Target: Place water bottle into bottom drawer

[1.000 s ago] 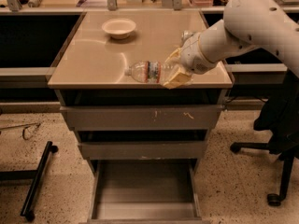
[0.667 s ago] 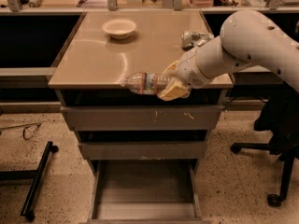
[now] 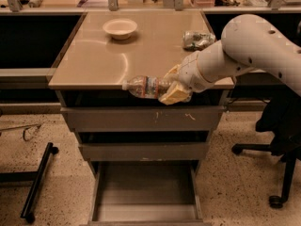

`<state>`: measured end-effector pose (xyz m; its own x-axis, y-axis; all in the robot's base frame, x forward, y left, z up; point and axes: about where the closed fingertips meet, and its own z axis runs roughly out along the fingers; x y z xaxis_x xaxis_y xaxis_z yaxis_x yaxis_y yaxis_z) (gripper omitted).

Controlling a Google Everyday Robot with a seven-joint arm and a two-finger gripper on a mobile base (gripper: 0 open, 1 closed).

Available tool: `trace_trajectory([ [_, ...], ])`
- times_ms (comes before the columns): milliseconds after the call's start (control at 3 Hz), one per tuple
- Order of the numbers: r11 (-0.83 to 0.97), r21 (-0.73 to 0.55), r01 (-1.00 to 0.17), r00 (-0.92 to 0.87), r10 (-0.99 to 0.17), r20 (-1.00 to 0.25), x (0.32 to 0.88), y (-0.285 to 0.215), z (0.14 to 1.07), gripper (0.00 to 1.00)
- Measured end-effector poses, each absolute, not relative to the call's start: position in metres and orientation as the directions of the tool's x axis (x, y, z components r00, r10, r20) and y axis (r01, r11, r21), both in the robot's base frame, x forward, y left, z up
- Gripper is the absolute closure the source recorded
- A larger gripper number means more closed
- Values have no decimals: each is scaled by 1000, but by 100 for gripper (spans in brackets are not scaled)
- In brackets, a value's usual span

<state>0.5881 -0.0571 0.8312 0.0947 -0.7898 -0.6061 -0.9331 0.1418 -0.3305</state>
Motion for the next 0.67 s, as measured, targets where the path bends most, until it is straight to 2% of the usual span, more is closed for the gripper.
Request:
trace_trajectory([
  [667, 170, -238, -956, 40, -730, -682, 555, -60, 717, 100],
])
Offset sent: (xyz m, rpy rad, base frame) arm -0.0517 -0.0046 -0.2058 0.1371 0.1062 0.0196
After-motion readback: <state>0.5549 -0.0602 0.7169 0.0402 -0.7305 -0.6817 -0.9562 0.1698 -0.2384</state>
